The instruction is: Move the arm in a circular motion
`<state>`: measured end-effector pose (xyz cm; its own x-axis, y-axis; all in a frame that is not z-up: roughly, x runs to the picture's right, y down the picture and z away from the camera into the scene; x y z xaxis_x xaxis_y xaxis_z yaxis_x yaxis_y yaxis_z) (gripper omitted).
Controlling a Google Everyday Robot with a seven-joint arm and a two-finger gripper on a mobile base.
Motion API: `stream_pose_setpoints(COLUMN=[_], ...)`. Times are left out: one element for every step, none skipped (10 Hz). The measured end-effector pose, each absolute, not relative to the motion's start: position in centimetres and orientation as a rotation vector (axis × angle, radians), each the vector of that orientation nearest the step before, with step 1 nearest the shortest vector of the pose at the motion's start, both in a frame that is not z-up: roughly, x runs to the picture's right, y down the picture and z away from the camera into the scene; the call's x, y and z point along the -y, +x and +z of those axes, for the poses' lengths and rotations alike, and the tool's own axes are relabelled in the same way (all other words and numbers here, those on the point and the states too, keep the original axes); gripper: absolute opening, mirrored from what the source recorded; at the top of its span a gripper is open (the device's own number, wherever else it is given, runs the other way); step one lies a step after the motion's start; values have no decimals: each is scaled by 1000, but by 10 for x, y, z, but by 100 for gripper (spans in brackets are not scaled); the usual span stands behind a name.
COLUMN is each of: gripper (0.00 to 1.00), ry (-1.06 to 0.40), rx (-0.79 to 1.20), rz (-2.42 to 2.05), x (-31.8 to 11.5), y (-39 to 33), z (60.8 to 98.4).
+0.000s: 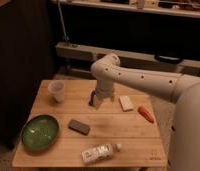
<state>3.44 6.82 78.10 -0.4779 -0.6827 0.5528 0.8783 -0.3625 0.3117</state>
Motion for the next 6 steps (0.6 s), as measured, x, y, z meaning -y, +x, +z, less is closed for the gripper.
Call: stream_pose_setpoints(gripper=[65,65,65,65,65,65], ry=[-403,-395,-396,-393,-390,-389], rx=[718,728,731,733,733,732], rz=[-1986,-2022,-2033,-2036,-2037,-2039], x=[-65,-64,-66,-67,-64,-60], y=[37,38,37,36,39,42], z=[785,788,788,789,792,796])
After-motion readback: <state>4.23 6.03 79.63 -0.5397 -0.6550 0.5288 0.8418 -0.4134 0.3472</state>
